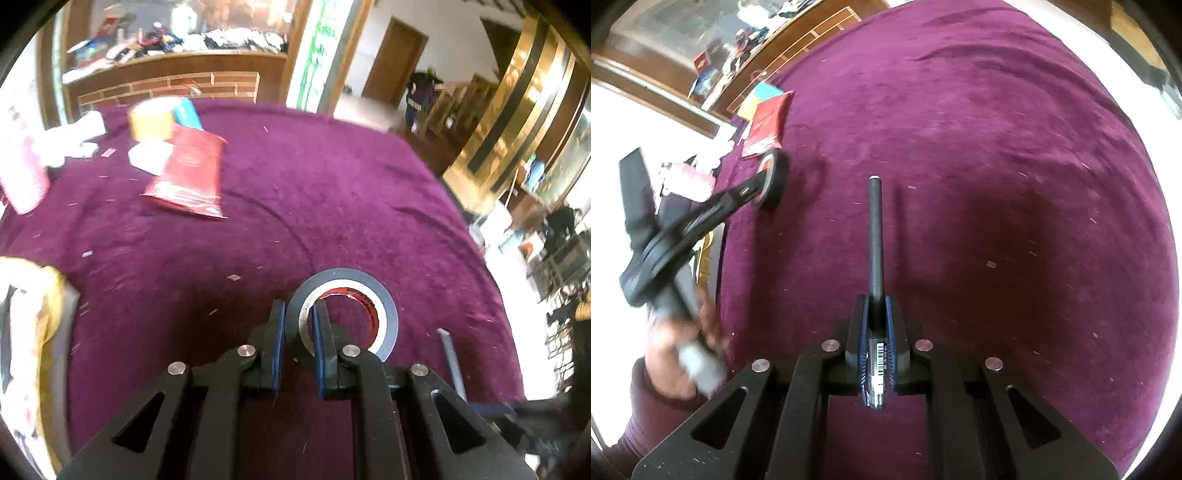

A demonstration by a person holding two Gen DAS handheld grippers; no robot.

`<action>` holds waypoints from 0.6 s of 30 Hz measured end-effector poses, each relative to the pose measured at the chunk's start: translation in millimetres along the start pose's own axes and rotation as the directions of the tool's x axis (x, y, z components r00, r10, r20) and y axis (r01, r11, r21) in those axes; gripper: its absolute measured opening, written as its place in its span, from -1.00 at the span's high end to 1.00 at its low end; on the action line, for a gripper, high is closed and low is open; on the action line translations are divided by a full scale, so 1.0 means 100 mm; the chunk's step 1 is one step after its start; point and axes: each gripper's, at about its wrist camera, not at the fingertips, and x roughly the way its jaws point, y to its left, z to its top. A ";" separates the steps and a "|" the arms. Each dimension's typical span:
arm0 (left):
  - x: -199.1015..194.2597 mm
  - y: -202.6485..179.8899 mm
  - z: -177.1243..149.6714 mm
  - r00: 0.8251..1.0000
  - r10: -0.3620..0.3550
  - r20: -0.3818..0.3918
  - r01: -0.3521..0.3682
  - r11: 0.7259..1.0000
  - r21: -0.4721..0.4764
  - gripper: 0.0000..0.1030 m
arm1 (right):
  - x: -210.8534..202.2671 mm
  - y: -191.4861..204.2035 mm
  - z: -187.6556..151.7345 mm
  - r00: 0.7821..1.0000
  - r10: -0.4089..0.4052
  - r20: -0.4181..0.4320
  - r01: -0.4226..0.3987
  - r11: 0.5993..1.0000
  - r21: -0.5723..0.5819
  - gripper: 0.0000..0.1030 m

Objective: Organize objects
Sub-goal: 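Grasp the black tape roll with the left gripper while the right holds the pen, then carry both items to the tray and release the tape roll from the left gripper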

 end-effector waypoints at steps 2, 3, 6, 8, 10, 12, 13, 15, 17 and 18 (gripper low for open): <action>-0.27 0.13 -0.10 0.999 -0.001 0.038 0.002 1.000 -0.028 0.80 | 0.09 0.14 0.05 1.000 0.003 -0.026 -0.004 1.000 -0.024 0.87; -0.37 0.20 -0.14 0.999 0.002 0.051 0.000 0.999 -0.044 0.79 | 0.15 0.23 0.06 0.999 0.005 -0.040 -0.007 0.999 -0.041 0.87; -0.73 0.55 -0.31 0.996 0.028 0.083 -0.017 0.992 -0.124 0.79 | 0.29 0.50 0.08 0.998 0.014 -0.068 -0.021 0.996 -0.090 0.87; -0.94 0.78 -0.43 0.994 0.046 0.094 -0.028 0.983 -0.182 0.79 | 0.40 0.77 0.05 0.995 0.028 -0.093 -0.041 0.990 -0.136 0.87; -1.14 1.00 -0.58 0.991 0.072 0.110 -0.044 0.970 -0.238 0.79 | 0.51 1.07 0.00 0.992 0.040 -0.119 -0.062 0.980 -0.189 0.87; -1.31 1.17 -0.69 0.987 0.103 0.120 -0.067 0.960 -0.273 0.79 | 0.59 1.33 -0.05 0.989 0.052 -0.140 -0.084 0.969 -0.233 0.87; -1.40 1.28 -0.76 0.985 0.120 0.124 -0.080 0.953 -0.292 0.79 | 0.63 1.45 -0.08 0.987 0.059 -0.150 -0.096 0.963 -0.251 0.87; -1.58 1.46 -0.90 0.980 0.154 0.129 -0.105 0.941 -0.322 0.79 | 0.71 1.71 -0.16 0.983 0.075 -0.169 -0.121 0.951 -0.285 0.86; -1.74 1.60 -1.05 0.975 0.179 0.132 -0.124 0.931 -0.344 0.79 | 0.78 1.95 -0.26 0.978 0.088 -0.188 -0.144 0.939 -0.313 0.86; -1.82 1.70 -1.13 0.972 0.194 0.131 -0.136 0.923 -0.359 0.79 | 0.80 2.04 -0.32 0.976 0.091 -0.196 -0.152 0.933 -0.326 0.86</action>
